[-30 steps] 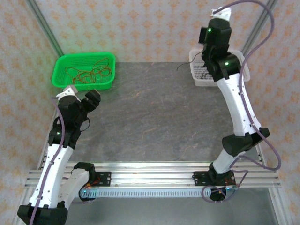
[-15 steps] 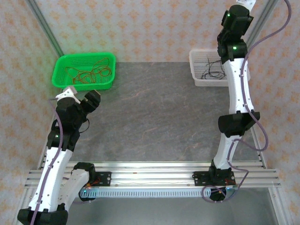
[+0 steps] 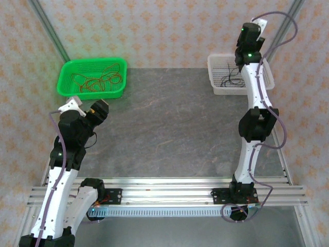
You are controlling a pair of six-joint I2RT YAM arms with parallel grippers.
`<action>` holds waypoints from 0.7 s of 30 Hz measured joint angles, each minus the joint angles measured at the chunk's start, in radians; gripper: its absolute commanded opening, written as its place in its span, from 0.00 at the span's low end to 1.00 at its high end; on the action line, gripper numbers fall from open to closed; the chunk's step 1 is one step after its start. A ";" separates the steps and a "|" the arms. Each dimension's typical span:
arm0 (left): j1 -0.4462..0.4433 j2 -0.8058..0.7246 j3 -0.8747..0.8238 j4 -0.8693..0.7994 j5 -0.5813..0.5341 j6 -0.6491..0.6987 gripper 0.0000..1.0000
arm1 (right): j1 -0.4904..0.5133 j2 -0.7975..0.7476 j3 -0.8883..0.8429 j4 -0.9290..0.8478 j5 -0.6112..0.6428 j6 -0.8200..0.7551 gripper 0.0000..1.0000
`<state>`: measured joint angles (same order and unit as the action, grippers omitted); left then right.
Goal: Untangle the cables
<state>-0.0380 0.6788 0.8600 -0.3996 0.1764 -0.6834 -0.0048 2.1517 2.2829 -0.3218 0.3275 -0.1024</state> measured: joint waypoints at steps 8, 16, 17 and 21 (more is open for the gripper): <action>0.000 -0.015 0.001 -0.018 0.000 -0.008 0.76 | -0.005 0.136 -0.040 -0.104 -0.092 0.049 0.00; 0.000 -0.016 0.003 -0.036 0.000 -0.008 0.76 | -0.010 0.206 -0.066 -0.159 -0.191 0.089 0.00; 0.000 -0.016 0.003 -0.038 0.000 -0.008 0.76 | -0.011 0.219 -0.066 -0.164 -0.203 0.093 0.00; 0.000 -0.016 0.003 -0.042 0.000 -0.008 0.76 | -0.017 0.268 -0.069 -0.184 -0.243 0.103 0.05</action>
<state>-0.0380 0.6624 0.8631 -0.4412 0.1768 -0.6918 -0.0216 2.4199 2.2135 -0.5056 0.0849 0.0006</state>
